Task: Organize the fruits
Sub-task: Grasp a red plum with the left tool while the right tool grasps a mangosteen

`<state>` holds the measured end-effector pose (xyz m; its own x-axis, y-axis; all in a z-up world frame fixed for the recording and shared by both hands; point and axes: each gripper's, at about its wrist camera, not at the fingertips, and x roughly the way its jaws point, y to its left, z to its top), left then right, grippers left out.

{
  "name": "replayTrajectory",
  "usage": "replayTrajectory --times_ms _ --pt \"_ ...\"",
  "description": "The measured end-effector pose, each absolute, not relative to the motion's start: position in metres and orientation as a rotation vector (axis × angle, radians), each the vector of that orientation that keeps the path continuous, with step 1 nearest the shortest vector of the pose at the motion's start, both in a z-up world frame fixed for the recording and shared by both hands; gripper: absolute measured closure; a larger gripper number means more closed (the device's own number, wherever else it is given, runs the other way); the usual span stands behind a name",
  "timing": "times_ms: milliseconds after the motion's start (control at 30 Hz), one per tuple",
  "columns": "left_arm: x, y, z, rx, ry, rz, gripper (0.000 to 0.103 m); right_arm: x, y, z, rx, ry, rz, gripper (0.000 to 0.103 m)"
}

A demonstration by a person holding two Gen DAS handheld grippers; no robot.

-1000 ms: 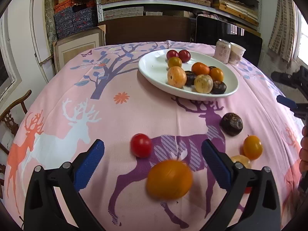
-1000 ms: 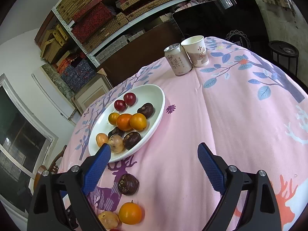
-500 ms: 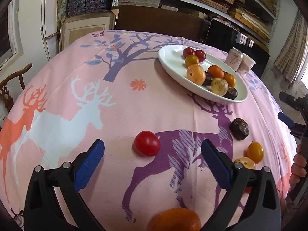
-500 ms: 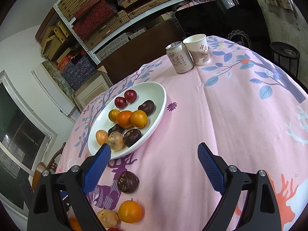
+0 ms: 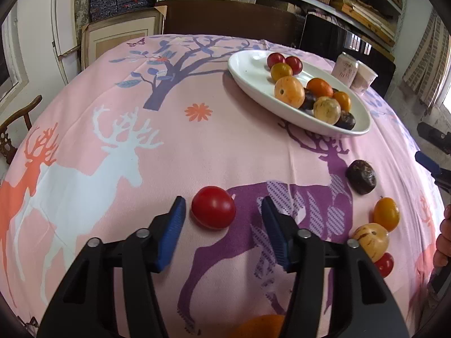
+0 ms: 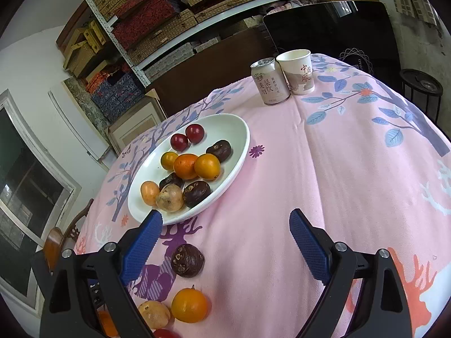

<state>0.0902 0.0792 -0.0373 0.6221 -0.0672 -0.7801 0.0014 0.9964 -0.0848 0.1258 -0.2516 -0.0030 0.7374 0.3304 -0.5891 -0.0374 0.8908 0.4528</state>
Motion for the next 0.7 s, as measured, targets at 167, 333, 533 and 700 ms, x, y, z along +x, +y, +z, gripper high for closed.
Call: replayTrajectory --times_ms 167,333,533,700 --pt "0.092 0.075 -0.039 -0.032 0.894 -0.024 0.063 0.127 -0.24 -0.006 0.389 0.742 0.228 0.011" --pt "0.093 0.079 -0.037 -0.055 0.889 -0.025 0.068 0.124 -0.222 -0.009 0.328 0.781 0.289 0.011" --pt "0.091 0.075 -0.034 -0.044 0.874 -0.031 0.068 0.124 -0.196 -0.019 0.193 0.826 0.302 0.026" --pt "0.091 0.073 -0.034 -0.04 0.871 -0.033 0.068 0.126 -0.179 -0.03 0.093 0.854 0.295 0.045"
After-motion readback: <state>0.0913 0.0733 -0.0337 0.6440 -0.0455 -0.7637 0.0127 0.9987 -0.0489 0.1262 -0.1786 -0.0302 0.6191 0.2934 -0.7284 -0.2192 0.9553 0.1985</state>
